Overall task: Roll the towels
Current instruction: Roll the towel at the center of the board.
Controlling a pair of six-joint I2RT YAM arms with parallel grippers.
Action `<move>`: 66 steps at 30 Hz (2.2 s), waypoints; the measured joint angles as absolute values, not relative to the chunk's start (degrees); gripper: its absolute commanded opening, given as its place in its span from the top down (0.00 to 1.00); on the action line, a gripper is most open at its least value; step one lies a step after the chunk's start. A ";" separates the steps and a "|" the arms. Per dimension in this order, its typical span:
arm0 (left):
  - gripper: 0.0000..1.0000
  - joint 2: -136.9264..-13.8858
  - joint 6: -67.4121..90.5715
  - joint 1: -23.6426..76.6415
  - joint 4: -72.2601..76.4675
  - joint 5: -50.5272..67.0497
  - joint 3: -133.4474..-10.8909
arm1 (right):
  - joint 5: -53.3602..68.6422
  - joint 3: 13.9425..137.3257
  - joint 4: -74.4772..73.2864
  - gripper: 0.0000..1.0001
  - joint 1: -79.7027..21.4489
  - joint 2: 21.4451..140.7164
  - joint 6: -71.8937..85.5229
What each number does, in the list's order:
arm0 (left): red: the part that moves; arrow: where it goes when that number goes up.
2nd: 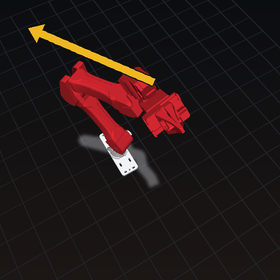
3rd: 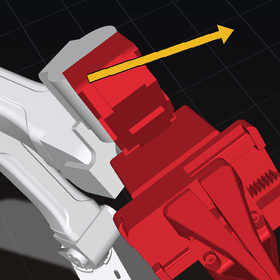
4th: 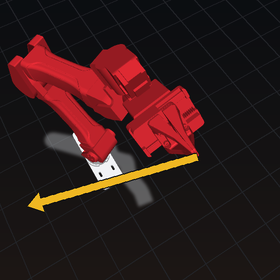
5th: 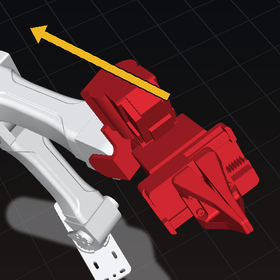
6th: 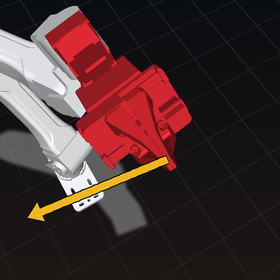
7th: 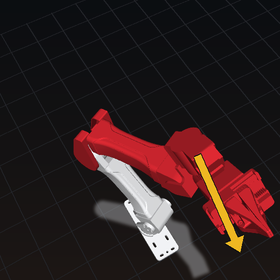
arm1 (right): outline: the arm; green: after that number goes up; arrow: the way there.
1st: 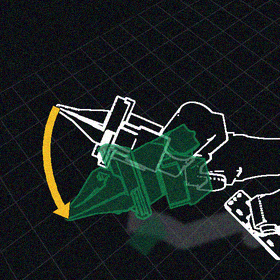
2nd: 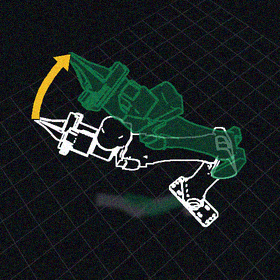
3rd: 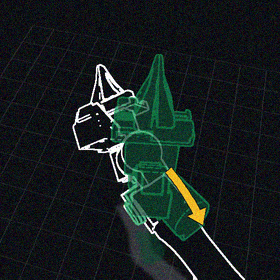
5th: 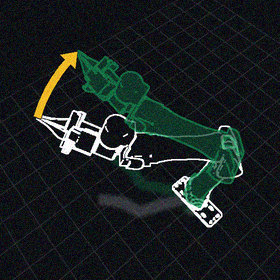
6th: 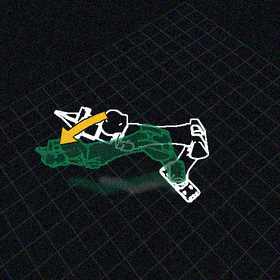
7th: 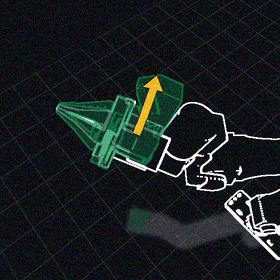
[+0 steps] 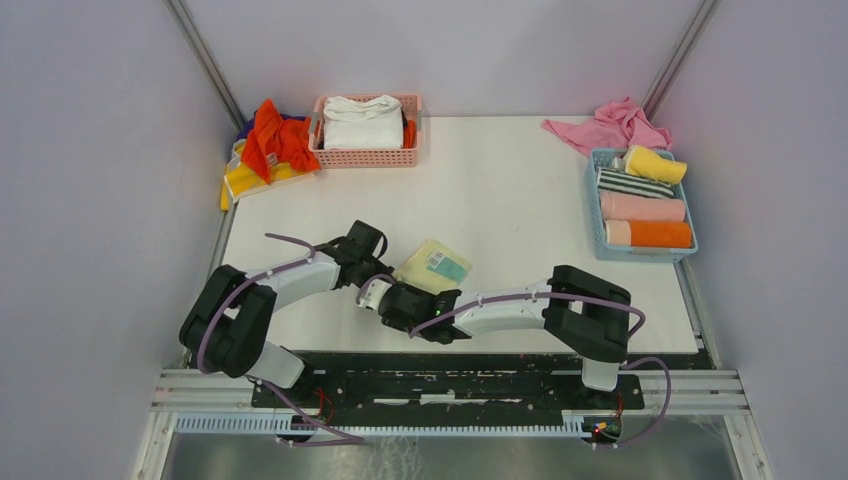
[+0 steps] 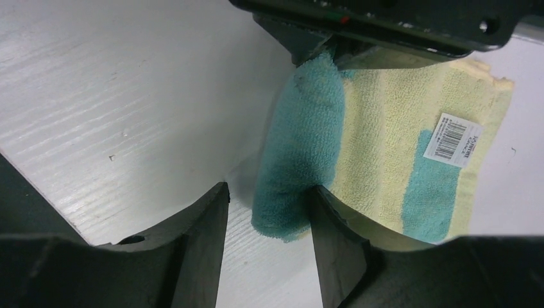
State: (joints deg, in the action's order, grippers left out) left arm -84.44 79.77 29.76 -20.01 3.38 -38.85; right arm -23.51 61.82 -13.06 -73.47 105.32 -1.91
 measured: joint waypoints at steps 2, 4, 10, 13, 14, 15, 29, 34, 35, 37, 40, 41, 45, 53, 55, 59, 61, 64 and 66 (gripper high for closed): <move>0.97 -84.77 79.75 29.76 -20.18 3.42 -39.18 | -23.94 62.15 -13.19 0.44 -73.45 105.65 -1.96; 0.97 -84.97 79.75 29.76 -20.36 3.40 -39.40 | -24.29 62.72 -13.45 0.48 -73.34 106.13 -1.98; 0.97 -84.95 79.75 29.76 -20.49 3.09 -39.48 | -24.53 63.53 -14.17 0.73 -72.20 107.22 -1.83; 0.91 -84.25 79.77 29.76 -20.45 1.93 -39.22 | -24.32 63.53 -14.20 0.90 -71.29 107.28 -1.56; 0.89 -83.88 79.77 29.76 -20.45 1.54 -39.05 | -24.08 63.51 -14.06 0.95 -71.00 107.20 -1.34; 0.88 -83.35 79.77 29.76 -20.47 1.26 -38.70 | -23.75 63.48 -14.02 0.99 -70.76 107.04 -1.34; 0.30 -66.76 80.31 24.64 -17.96 -1.41 -26.79 | 14.48 59.11 -9.28 0.99 -54.63 102.80 4.34; 0.28 -57.01 78.28 23.22 -16.95 -3.18 -23.90 | 31.86 58.89 -6.50 0.99 -47.72 106.28 9.89; 0.28 -55.88 77.67 23.22 -16.53 -3.11 -23.79 | 34.83 58.70 -5.65 0.99 -46.68 107.07 11.31; 0.27 -53.30 75.81 23.22 -15.18 -2.87 -23.35 | 39.77 58.02 -3.62 0.99 -44.77 108.51 14.26; 0.25 -50.57 74.35 23.22 -11.73 -1.78 -21.21 | 46.48 56.88 -0.25 0.99 -41.82 110.96 19.35; 0.25 -49.93 74.24 23.22 -10.63 -1.10 -20.14 | 47.68 56.69 0.32 0.99 -41.21 111.48 20.43; 0.25 -50.00 74.02 23.22 -7.27 1.72 -16.36 | 52.01 56.07 1.76 0.99 -38.83 113.47 24.71; 0.27 -58.30 74.02 25.65 1.10 5.50 -15.51 | 54.65 55.86 2.39 0.99 -37.47 115.24 28.64; 0.29 -61.12 74.02 26.61 4.01 6.15 -15.51 | 55.02 55.86 2.39 0.99 -37.36 115.44 29.10; 0.38 -66.72 74.08 27.81 9.32 6.81 -15.64 | 55.29 55.86 2.35 1.00 -37.32 115.63 29.61; 0.44 -68.86 74.13 28.32 11.49 7.14 -15.84 | 55.29 55.86 2.35 0.99 -37.28 115.66 29.76; 0.55 -72.93 74.48 29.39 13.96 7.31 -17.04 | 55.22 55.86 2.33 0.93 -37.28 115.66 29.78; 0.65 -75.88 74.67 29.82 15.05 7.33 -18.31 | 54.89 55.81 2.11 0.87 -37.28 115.39 29.76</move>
State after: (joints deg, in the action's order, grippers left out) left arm -75.88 74.67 29.82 15.05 7.33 -18.31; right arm 54.89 55.81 2.11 -37.28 115.39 29.76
